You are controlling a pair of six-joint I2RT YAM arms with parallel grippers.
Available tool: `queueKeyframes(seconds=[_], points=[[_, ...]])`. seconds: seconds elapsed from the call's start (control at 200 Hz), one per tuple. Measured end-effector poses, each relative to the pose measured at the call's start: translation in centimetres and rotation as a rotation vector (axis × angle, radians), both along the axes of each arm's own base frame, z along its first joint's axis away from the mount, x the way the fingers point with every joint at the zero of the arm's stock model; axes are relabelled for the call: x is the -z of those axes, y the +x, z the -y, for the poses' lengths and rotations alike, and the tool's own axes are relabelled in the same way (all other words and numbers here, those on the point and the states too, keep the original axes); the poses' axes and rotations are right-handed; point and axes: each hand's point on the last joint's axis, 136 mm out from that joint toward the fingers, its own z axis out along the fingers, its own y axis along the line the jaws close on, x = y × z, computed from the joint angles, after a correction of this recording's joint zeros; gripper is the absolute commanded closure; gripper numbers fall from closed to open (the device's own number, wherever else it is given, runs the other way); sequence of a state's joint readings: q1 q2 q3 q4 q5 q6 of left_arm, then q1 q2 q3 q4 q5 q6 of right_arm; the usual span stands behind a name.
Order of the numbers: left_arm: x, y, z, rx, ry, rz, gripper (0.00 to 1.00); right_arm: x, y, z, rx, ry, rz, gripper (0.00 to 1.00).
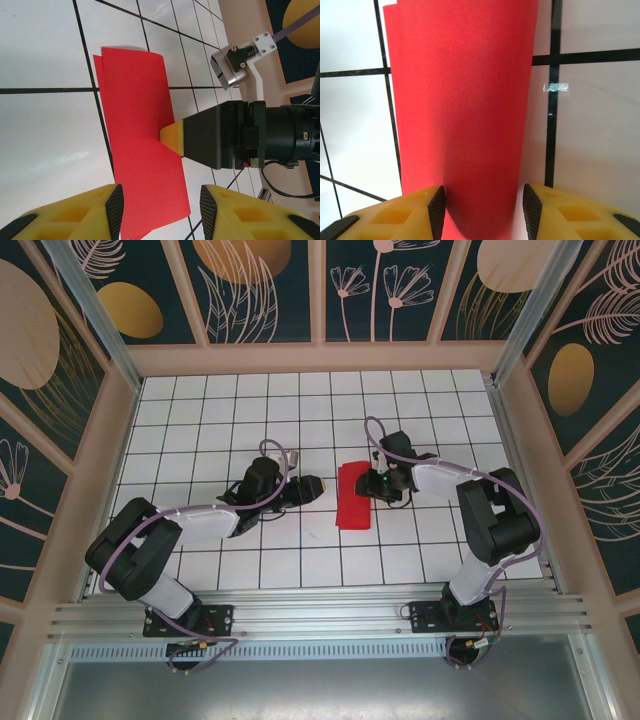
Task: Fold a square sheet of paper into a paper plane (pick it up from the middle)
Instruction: Fold the square sheet of paper in half at the center of the table.
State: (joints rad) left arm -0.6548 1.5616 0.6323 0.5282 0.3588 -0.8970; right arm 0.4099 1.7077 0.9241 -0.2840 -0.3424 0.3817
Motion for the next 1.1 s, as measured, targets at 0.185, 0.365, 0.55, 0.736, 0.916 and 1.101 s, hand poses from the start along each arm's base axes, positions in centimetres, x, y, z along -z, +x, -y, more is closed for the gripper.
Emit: queueKeyframes(seconds=[0.185, 0.365, 0.55, 0.736, 0.916, 1.101], points=[[0.22, -0.05, 0.03, 0.003, 0.002, -0.005, 0.54, -0.10, -0.06, -0.23, -0.022, -0.005, 0.005, 0.53], [0.26, -0.06, 0.04, 0.004, 0.003, -0.007, 0.54, -0.25, -0.11, -0.18, -0.044, -0.015, 0.008, 0.54], [0.27, -0.11, 0.08, 0.007, 0.002, -0.008, 0.55, -0.22, 0.07, -0.26, -0.063, -0.023, 0.010, 0.55], [0.28, -0.16, 0.19, 0.013, -0.001, -0.011, 0.55, 0.60, 0.01, -0.18, -0.072, -0.040, -0.012, 0.56], [0.26, -0.29, 0.30, 0.023, -0.005, -0.014, 0.55, 0.62, -0.01, -0.12, -0.085, -0.047, -0.013, 0.56], [0.24, -0.28, 0.31, 0.023, -0.005, -0.013, 0.55, 0.60, 0.01, -0.13, -0.104, -0.056, -0.017, 0.56]])
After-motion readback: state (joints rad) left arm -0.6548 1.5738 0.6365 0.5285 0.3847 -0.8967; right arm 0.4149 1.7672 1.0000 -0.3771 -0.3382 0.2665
